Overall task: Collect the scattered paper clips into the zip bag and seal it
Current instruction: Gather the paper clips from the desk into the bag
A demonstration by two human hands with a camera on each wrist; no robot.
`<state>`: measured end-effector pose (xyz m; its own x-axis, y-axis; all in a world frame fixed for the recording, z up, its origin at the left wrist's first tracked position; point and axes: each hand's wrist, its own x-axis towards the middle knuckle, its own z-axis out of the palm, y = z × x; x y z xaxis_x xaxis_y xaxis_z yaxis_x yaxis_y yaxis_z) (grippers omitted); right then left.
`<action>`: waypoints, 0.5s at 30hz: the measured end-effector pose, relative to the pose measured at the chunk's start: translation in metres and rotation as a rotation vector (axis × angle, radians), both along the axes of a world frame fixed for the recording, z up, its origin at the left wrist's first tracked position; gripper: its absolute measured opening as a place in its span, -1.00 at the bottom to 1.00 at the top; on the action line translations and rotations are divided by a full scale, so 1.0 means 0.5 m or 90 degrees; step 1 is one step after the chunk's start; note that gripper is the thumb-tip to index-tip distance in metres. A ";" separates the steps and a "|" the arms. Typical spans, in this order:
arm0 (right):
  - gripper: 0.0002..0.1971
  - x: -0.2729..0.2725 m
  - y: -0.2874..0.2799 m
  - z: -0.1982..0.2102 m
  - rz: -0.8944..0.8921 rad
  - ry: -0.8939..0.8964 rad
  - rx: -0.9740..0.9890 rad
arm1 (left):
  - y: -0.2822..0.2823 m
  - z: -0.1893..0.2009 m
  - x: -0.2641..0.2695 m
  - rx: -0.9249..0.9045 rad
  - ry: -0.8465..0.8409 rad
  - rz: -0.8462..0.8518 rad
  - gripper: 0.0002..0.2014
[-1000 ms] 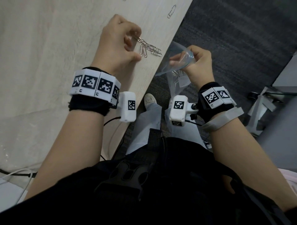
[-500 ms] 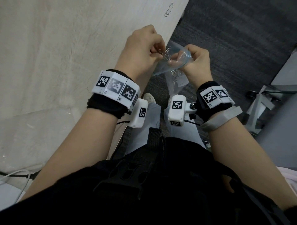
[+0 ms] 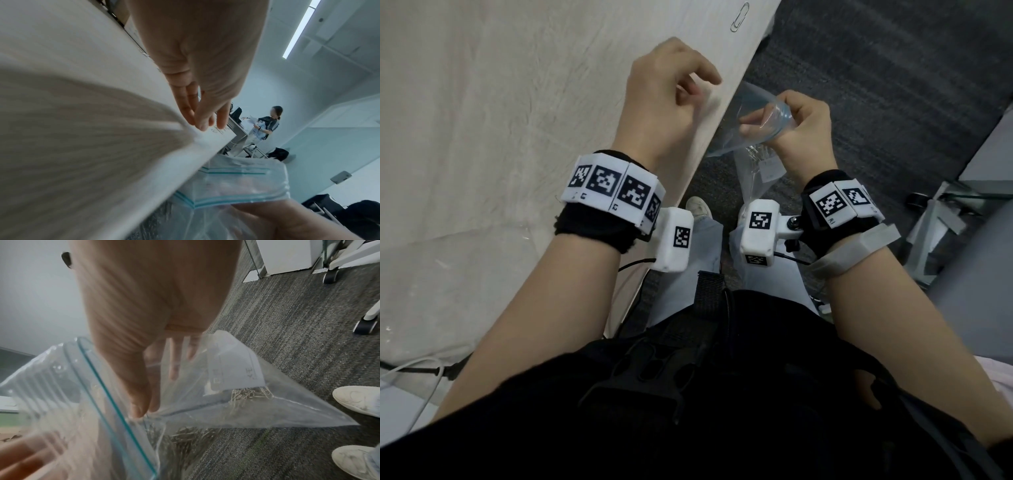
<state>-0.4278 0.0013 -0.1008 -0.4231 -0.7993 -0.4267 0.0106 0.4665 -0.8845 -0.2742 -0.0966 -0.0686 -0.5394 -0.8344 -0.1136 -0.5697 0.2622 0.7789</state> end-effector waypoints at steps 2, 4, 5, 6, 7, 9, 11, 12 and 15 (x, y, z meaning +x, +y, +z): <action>-0.68 -0.001 0.000 0.000 -0.002 -0.008 -0.004 | -0.006 -0.005 0.009 0.002 -0.006 0.028 -0.81; -0.66 -0.004 0.002 -0.002 -0.003 -0.010 -0.007 | -0.007 -0.008 0.014 0.014 -0.008 0.039 -0.88; -0.66 -0.005 0.003 -0.002 -0.003 -0.010 -0.007 | -0.007 -0.009 0.014 0.016 -0.009 0.041 -0.89; -0.67 -0.007 0.005 -0.002 -0.003 -0.009 -0.006 | -0.005 -0.010 0.014 0.018 -0.009 0.042 -0.90; -0.68 -0.010 0.007 -0.002 -0.005 -0.009 -0.005 | -0.003 -0.010 0.012 0.018 -0.010 0.043 -0.89; -0.69 -0.017 0.013 -0.001 -0.010 -0.013 -0.010 | 0.001 -0.009 0.004 0.020 -0.018 0.052 -0.88; -0.68 -0.027 0.019 0.000 -0.011 -0.016 -0.017 | 0.006 -0.006 -0.007 0.033 -0.028 0.060 -0.87; -0.68 -0.033 0.023 0.000 -0.011 -0.015 -0.018 | 0.009 -0.002 -0.014 0.046 -0.027 0.063 -0.86; -0.67 -0.057 0.037 0.004 -0.016 -0.015 -0.020 | 0.025 0.010 -0.040 0.097 -0.021 0.050 -0.86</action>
<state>-0.4561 0.0197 -0.0990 -0.4331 -0.8021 -0.4113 0.0429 0.4374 -0.8982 -0.2944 -0.0841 -0.0634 -0.4664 -0.8459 -0.2586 -0.6102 0.0961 0.7864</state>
